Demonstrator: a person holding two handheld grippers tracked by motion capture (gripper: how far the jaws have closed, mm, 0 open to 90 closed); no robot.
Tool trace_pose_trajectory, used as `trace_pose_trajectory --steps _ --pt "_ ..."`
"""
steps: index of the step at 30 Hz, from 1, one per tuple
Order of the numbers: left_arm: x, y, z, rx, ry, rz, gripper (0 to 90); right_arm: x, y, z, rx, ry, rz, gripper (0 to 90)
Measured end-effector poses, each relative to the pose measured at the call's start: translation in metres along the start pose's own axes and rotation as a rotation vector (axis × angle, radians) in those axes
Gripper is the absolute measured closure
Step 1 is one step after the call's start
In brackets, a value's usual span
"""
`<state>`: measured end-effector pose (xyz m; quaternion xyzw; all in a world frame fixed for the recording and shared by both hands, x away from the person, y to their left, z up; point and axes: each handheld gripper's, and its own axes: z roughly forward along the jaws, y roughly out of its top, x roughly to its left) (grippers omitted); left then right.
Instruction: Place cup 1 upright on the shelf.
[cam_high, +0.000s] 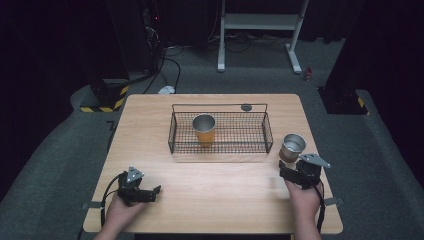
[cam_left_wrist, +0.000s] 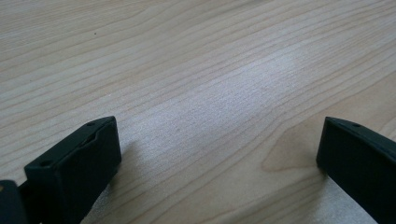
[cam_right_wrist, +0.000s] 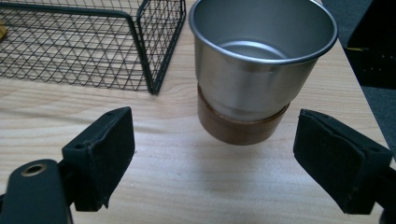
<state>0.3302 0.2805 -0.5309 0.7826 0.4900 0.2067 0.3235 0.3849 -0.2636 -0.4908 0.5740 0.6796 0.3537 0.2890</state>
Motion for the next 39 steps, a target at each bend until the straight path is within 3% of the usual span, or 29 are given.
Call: trace_pose_trajectory --steps 6,19,22,29,39 --pt "0.0 0.0 0.0 0.0 0.001 0.0 0.2 -0.011 0.002 0.01 -0.004 0.001 0.055 12.1" --pt "0.0 0.0 0.0 0.0 0.0 0.001 0.2 -0.011 0.018 0.027 0.025 -0.034 0.036 11.5" --pt "0.0 0.0 0.0 -0.001 -0.002 0.001 0.2 -0.012 0.023 0.031 0.022 -0.038 0.066 11.5" --pt "0.0 0.0 0.0 -0.001 -0.002 0.001 0.2 -0.012 0.029 0.038 0.014 -0.048 0.063 11.4" --pt "0.0 0.0 0.0 -0.001 0.002 0.0 0.3 -0.014 0.028 0.044 -0.015 -0.04 0.102 12.5"
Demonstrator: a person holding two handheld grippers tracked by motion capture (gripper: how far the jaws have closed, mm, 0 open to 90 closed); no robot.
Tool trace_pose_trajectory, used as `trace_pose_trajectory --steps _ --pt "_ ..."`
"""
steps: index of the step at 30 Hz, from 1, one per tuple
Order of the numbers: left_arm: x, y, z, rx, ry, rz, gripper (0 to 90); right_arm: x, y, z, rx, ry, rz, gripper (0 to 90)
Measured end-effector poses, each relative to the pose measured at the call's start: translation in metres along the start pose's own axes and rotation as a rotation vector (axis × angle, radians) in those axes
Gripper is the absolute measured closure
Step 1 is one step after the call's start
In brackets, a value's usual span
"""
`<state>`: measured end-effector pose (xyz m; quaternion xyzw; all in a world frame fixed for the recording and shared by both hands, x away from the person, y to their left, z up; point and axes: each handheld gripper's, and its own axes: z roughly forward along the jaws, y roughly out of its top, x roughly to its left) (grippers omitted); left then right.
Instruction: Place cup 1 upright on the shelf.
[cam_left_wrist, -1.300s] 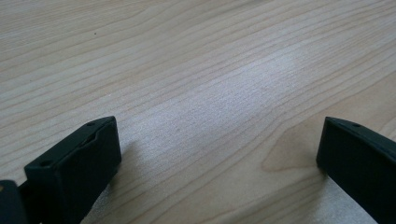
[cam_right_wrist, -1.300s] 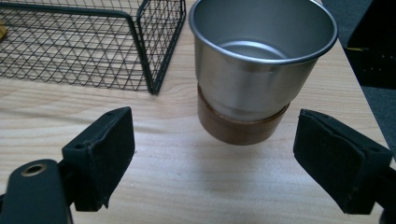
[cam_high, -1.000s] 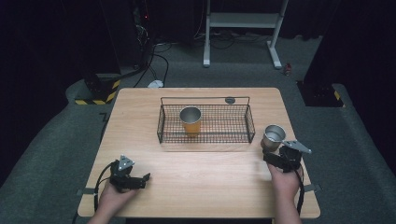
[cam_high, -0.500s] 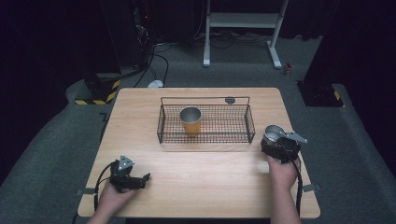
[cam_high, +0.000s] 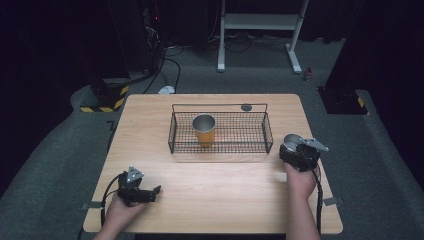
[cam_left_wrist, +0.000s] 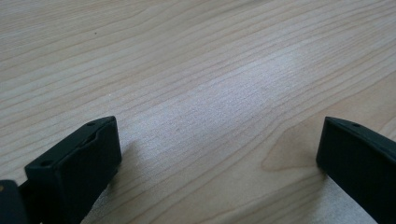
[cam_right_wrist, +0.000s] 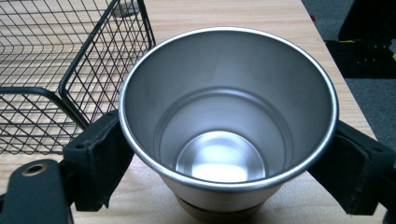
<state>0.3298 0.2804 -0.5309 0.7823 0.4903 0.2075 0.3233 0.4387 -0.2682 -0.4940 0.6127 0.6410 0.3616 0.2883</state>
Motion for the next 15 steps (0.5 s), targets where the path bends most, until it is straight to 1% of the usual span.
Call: trace_pose_trajectory --steps 3,7,15 --pt "0.0 0.0 -0.0001 0.0 0.0 0.0 0.3 -0.0011 0.0001 0.001 -0.005 -0.001 -0.009 13.7" --pt "0.0 0.0 -0.0001 0.0 0.0 0.0 0.3 -0.0009 -0.0003 0.0019 -0.005 -0.002 -0.003 13.9" --pt "0.0 0.0 0.0 0.0 -0.001 0.0 0.2 -0.0001 -0.0018 0.0061 -0.012 -0.009 -0.012 15.1"
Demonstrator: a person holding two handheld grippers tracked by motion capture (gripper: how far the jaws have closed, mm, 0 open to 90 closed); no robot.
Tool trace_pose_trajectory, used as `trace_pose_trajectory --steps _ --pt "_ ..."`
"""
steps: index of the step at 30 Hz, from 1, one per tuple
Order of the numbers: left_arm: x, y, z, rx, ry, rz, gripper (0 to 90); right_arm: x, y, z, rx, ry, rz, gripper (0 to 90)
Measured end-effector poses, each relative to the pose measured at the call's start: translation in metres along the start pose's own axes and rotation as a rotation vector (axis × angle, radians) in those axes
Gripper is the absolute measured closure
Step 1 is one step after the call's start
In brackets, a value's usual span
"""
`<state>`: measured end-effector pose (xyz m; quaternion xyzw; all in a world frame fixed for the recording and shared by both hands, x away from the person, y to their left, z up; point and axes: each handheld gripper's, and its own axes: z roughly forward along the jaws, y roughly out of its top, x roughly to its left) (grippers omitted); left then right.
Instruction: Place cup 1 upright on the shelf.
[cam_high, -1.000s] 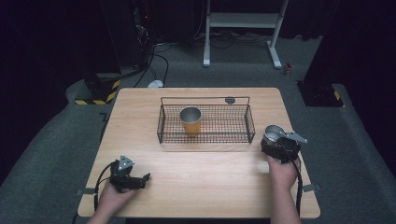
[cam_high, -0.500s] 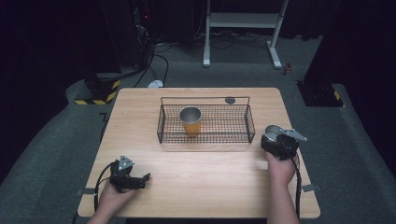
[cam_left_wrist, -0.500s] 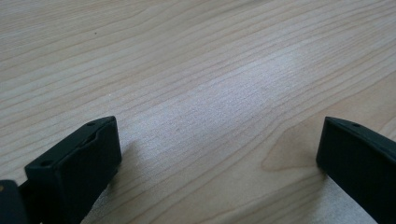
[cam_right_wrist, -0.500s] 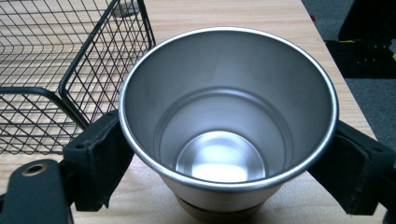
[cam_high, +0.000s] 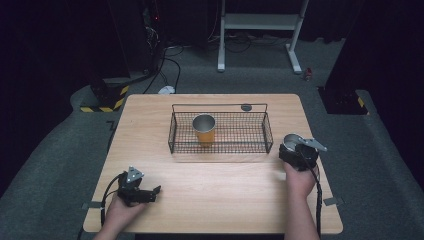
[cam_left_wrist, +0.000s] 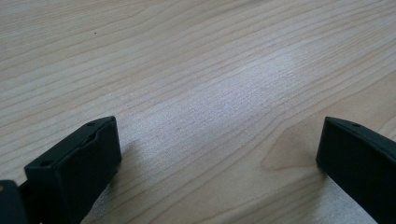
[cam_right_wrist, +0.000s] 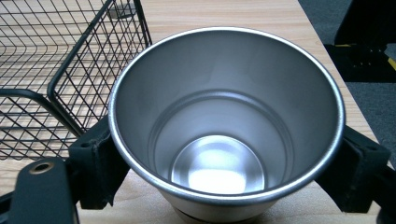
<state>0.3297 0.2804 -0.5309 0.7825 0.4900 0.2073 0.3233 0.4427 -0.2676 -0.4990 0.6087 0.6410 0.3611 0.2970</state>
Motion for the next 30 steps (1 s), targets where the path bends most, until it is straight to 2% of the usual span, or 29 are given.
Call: trace_pose_trajectory --steps 17,30 --pt "0.0 0.0 0.0 0.0 0.0 0.0 0.3 0.0 0.001 -0.004 -0.007 0.005 -0.012 18.2" --pt "0.0 0.0 0.0 0.0 0.001 -0.001 0.3 0.007 0.004 -0.026 -0.039 0.002 -0.045 18.4"
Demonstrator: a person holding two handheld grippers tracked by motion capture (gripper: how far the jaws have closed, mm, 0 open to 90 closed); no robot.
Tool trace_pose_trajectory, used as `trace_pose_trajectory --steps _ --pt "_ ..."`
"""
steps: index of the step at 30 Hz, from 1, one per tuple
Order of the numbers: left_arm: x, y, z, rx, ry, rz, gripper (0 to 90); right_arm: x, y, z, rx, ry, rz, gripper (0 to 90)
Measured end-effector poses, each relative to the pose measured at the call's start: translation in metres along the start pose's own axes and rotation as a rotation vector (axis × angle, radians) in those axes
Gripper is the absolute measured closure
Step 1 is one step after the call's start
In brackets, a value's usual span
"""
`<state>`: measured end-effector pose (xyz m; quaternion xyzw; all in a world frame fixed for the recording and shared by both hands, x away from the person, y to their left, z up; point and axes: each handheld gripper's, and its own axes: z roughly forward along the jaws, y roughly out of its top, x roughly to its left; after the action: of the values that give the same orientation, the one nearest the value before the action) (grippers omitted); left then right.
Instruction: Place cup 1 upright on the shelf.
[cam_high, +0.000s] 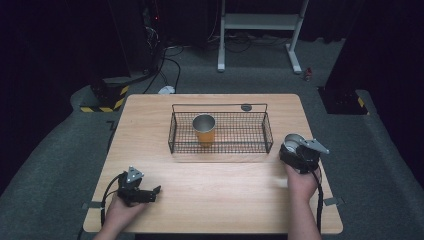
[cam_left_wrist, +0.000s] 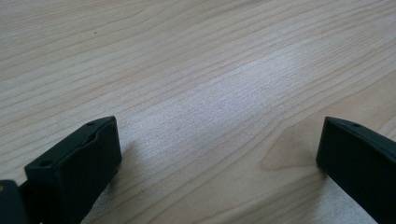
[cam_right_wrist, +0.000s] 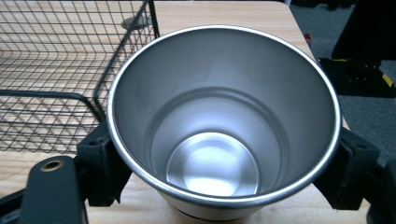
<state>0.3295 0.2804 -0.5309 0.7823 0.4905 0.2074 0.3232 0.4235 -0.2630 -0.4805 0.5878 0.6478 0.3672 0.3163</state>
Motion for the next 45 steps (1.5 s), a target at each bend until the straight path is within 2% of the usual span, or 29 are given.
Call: trace_pose_trajectory --steps 8,15,30,41,45 --pt "0.0 0.0 0.0 0.0 -0.002 0.002 0.2 0.005 -0.002 -0.019 -0.024 0.01 -0.028 18.4" --pt "0.001 0.0 0.0 -0.002 -0.004 0.005 0.2 0.01 -0.001 -0.029 -0.043 0.025 -0.036 18.3" --pt "0.0 0.0 0.0 -0.005 -0.004 0.003 0.2 0.032 -0.006 -0.05 -0.067 0.078 -0.055 18.4" --pt "0.001 0.0 0.0 0.0 -0.005 0.004 0.2 0.05 -0.008 -0.054 -0.071 0.13 -0.073 18.4" --pt "0.001 0.0 0.0 -0.001 -0.004 0.004 0.2 0.054 -0.008 -0.054 -0.065 0.135 -0.081 18.4"
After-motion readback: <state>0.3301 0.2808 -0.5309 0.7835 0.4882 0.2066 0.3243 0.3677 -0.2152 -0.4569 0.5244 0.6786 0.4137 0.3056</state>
